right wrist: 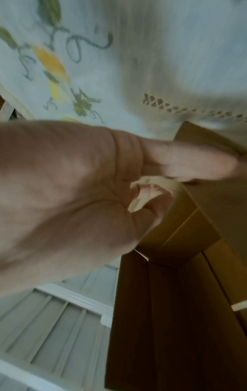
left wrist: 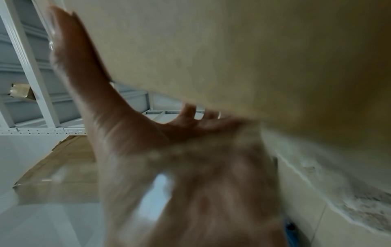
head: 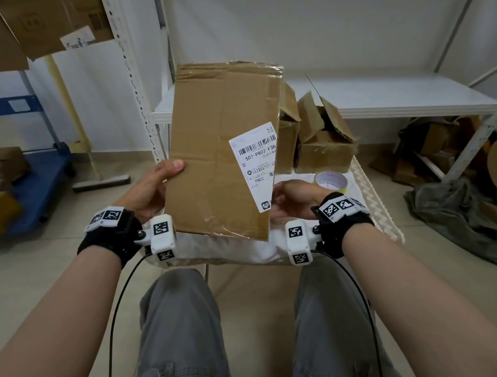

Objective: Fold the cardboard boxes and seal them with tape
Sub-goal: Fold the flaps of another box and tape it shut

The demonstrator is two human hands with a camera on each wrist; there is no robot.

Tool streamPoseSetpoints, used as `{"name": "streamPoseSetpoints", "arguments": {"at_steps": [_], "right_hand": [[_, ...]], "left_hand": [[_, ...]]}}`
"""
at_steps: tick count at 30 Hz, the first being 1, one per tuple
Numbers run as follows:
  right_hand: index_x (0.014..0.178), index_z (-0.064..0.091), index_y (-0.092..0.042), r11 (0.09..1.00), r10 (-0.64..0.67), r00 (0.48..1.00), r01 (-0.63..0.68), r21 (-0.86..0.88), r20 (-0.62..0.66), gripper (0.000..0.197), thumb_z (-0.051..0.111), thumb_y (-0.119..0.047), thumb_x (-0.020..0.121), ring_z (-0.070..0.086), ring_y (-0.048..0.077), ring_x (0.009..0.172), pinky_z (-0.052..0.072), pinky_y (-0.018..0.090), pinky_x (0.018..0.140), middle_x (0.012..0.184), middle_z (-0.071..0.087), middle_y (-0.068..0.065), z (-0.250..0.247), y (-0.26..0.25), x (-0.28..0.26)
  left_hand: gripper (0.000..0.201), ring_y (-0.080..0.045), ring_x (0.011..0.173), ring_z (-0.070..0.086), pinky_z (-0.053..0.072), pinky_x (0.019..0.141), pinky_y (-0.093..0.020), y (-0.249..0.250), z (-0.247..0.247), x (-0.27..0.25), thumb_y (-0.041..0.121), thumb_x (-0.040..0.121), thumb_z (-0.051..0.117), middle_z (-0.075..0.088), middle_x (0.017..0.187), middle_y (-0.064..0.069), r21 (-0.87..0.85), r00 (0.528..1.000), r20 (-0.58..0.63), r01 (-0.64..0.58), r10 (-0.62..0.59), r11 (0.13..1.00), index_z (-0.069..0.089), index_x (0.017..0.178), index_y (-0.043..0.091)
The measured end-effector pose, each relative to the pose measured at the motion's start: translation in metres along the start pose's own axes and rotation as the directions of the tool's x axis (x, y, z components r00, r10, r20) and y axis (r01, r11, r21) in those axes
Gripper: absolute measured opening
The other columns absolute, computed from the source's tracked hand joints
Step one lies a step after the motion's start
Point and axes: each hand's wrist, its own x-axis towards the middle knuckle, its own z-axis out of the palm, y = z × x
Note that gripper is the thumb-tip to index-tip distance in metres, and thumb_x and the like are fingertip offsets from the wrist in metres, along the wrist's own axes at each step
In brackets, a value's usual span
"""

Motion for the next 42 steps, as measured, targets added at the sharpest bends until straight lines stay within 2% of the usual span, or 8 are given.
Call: {"name": "streamPoseSetpoints", "arguments": {"at_steps": [4, 11, 14, 18, 27, 31, 37, 42], "right_hand": [[0.098, 0.049, -0.009, 0.992, -0.124, 0.992, 0.124, 0.006, -0.005, 0.033, 0.035, 0.021, 0.095, 0.071, 0.017, 0.056, 0.058, 0.029, 0.057, 0.066, 0.073, 0.01, 0.0, 0.003, 0.007], [0.133, 0.046, 0.004, 0.924, -0.306, 0.951, 0.307, -0.227, 0.042, 0.061, 0.071, -0.015, 0.081, 0.065, 0.021, 0.078, 0.054, 0.032, 0.063, 0.096, 0.067, 0.009, 0.026, 0.0, 0.033], [0.103, 0.056, -0.011, 0.878, -0.328, 0.933, 0.358, -0.318, 0.145, 0.012, 0.064, -0.011, 0.095, 0.058, 0.011, 0.077, 0.049, 0.021, 0.063, 0.089, 0.063, 0.004, 0.038, -0.013, 0.023], [0.07, 0.038, -0.015, 0.864, -0.351, 0.92, 0.39, -0.318, 0.174, 0.039, 0.041, 0.005, 0.104, 0.043, -0.005, 0.045, 0.036, 0.009, 0.048, 0.052, 0.051, -0.01, 0.041, -0.024, 0.013], [0.083, 0.051, -0.017, 0.927, -0.091, 0.939, 0.202, -0.316, 0.332, 0.035, 0.042, 0.01, 0.102, 0.055, -0.004, 0.068, 0.044, 0.012, 0.065, 0.079, 0.06, -0.013, 0.044, -0.014, 0.021], [0.087, 0.056, -0.013, 0.899, -0.185, 0.904, 0.314, -0.305, 0.386, 0.023, 0.053, 0.007, 0.098, 0.065, -0.006, 0.062, 0.051, 0.014, 0.062, 0.074, 0.068, -0.01, 0.04, -0.017, 0.015], [0.105, 0.059, -0.009, 0.927, -0.338, 0.926, 0.358, -0.109, 0.17, 0.018, 0.046, 0.004, 0.102, 0.054, 0.019, 0.068, 0.043, 0.028, 0.063, 0.084, 0.062, 0.01, 0.027, -0.03, 0.024], [0.121, 0.048, -0.002, 0.927, -0.375, 0.927, 0.375, 0.012, -0.006, 0.024, 0.045, 0.01, 0.1, 0.044, 0.005, 0.04, 0.038, 0.018, 0.038, 0.066, 0.059, 0.007, 0.016, -0.04, 0.023]], "left_hand": [[0.105, -0.023, 0.095, 0.073, 0.062, 0.071, -0.04, -0.001, 0.002, -0.001, 0.054, 0.033, 0.098, 0.072, 0.112, -0.012, -0.035, 1.0, 0.028, 0.006, -0.005, 0.999, 0.059, 0.122, 0.013], [0.103, -0.023, 0.09, 0.074, 0.061, 0.067, -0.038, 0.001, 0.002, 0.001, 0.053, 0.029, 0.098, 0.075, 0.105, -0.011, -0.054, 0.998, 0.059, 0.029, -0.026, 0.998, 0.063, 0.118, 0.014], [0.102, -0.023, 0.088, 0.075, 0.061, 0.066, -0.037, 0.004, 0.002, 0.002, 0.053, 0.028, 0.098, 0.076, 0.102, -0.01, -0.053, 0.996, 0.083, 0.048, -0.043, 0.997, 0.064, 0.116, 0.014], [0.101, -0.024, 0.088, 0.075, 0.061, 0.067, -0.038, 0.005, 0.001, 0.006, 0.053, 0.031, 0.097, 0.076, 0.104, -0.011, -0.058, 0.993, 0.093, 0.073, -0.067, 0.996, 0.064, 0.117, 0.013], [0.104, -0.029, 0.091, 0.074, 0.062, 0.07, -0.043, 0.001, -0.003, 0.01, 0.052, 0.032, 0.098, 0.074, 0.107, -0.015, -0.082, 0.991, 0.096, 0.104, -0.096, 0.991, 0.062, 0.121, 0.012], [0.099, -0.028, 0.087, 0.074, 0.062, 0.068, -0.042, 0.002, -0.002, 0.01, 0.049, 0.03, 0.099, 0.075, 0.104, -0.015, -0.111, 0.99, 0.102, 0.107, -0.096, 0.988, 0.066, 0.115, 0.011], [0.103, -0.028, 0.093, 0.073, 0.062, 0.076, -0.043, 0.005, -0.004, 0.011, 0.054, 0.03, 0.097, 0.073, 0.111, -0.017, -0.057, 0.994, 0.083, 0.082, -0.077, 0.995, 0.065, 0.117, 0.012], [0.105, -0.028, 0.098, 0.072, 0.058, 0.085, -0.047, 0.007, -0.005, 0.011, 0.057, 0.032, 0.096, 0.07, 0.119, -0.017, -0.033, 0.995, 0.065, 0.077, -0.075, 0.997, 0.063, 0.122, 0.013]]}}
